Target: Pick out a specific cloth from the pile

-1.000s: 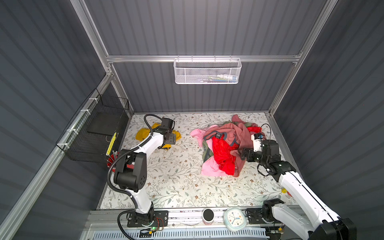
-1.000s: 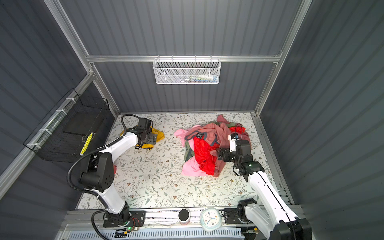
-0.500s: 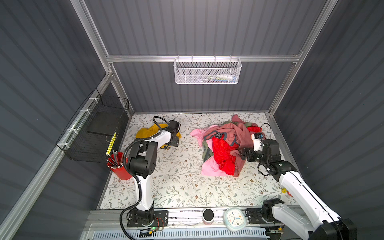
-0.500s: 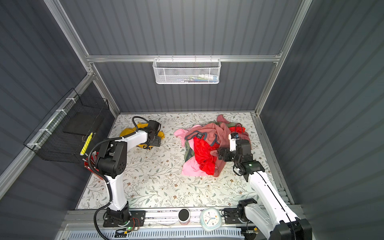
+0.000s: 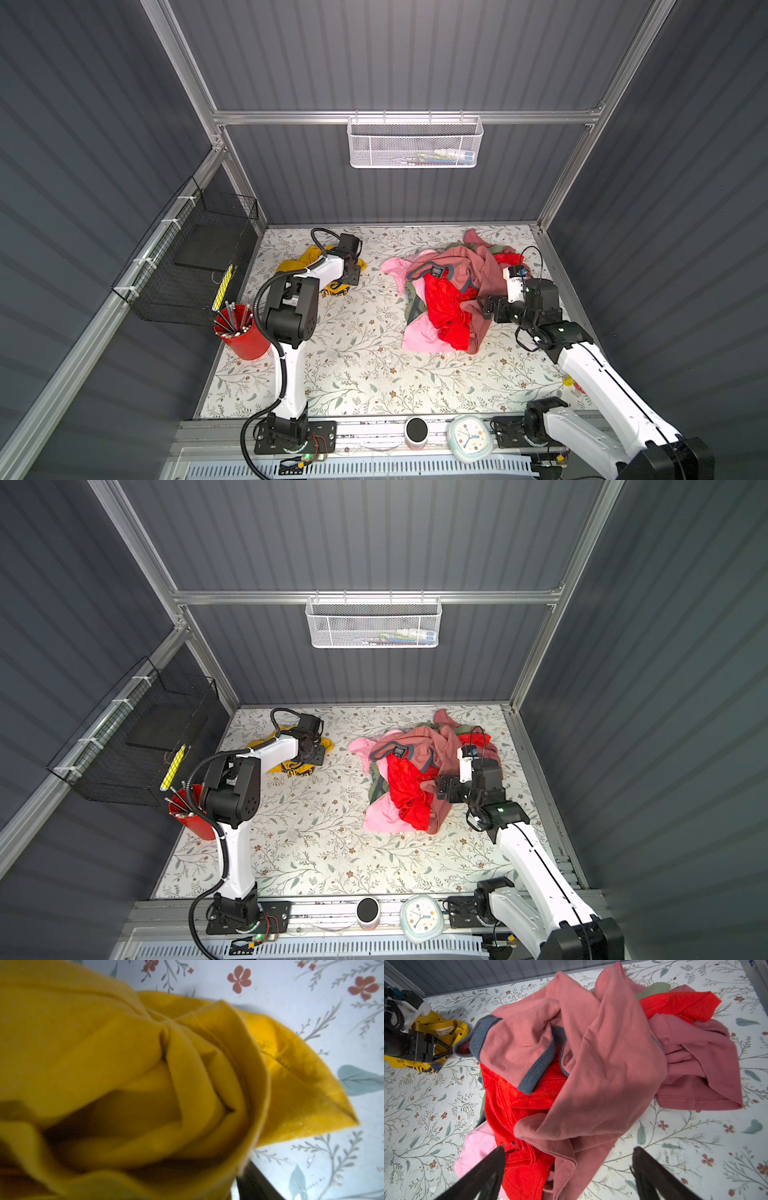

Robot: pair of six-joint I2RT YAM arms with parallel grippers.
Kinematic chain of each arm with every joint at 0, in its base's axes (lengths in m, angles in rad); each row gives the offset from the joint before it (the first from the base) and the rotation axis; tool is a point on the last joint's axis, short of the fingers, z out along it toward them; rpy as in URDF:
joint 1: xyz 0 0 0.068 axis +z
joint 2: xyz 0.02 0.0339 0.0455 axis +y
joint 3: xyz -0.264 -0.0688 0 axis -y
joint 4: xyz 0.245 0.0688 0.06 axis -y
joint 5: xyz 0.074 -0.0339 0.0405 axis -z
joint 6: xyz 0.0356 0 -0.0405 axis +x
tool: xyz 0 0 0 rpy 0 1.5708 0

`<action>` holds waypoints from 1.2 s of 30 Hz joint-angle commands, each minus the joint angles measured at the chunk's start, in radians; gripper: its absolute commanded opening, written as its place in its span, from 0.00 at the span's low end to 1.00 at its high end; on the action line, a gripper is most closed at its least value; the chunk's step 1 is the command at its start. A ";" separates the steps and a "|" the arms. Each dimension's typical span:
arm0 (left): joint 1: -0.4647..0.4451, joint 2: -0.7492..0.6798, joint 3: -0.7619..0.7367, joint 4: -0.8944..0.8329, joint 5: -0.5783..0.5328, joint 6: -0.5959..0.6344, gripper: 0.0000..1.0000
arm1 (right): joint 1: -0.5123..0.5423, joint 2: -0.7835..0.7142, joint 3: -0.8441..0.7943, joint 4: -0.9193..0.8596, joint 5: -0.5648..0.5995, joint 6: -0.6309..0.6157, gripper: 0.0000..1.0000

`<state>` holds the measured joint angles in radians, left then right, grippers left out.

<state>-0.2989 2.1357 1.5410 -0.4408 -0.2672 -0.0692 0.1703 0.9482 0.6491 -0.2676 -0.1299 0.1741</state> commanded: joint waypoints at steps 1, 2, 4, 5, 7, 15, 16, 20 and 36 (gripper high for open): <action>-0.003 0.057 0.015 -0.053 0.048 0.017 0.48 | 0.003 0.003 0.024 -0.018 0.007 -0.010 0.95; -0.003 0.054 0.012 -0.050 0.049 0.018 0.41 | 0.003 0.004 0.025 -0.018 0.006 -0.009 0.95; -0.003 0.043 -0.001 -0.042 0.053 0.017 0.29 | 0.003 0.004 0.027 -0.018 0.004 -0.010 0.95; -0.003 0.035 -0.010 -0.037 0.053 0.014 0.24 | 0.003 0.003 0.029 -0.019 0.003 -0.009 0.95; -0.003 0.021 -0.023 -0.029 0.046 0.011 0.15 | 0.003 0.002 0.029 -0.019 0.001 -0.009 0.95; -0.001 -0.088 -0.072 0.034 0.128 0.006 0.00 | 0.003 0.000 0.029 -0.018 -0.013 -0.008 0.94; -0.001 -0.105 -0.075 0.036 0.136 0.001 0.00 | 0.003 0.000 0.030 -0.018 -0.013 -0.008 0.94; -0.001 -0.167 -0.088 0.022 0.138 -0.011 0.00 | 0.004 -0.004 0.031 -0.016 -0.017 -0.008 0.94; 0.089 -0.208 -0.057 0.057 0.217 -0.045 0.00 | 0.006 0.011 0.037 -0.005 -0.033 0.003 0.93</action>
<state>-0.2054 1.9373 1.4357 -0.4152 -0.1246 -0.0891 0.1711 0.9524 0.6559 -0.2703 -0.1513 0.1753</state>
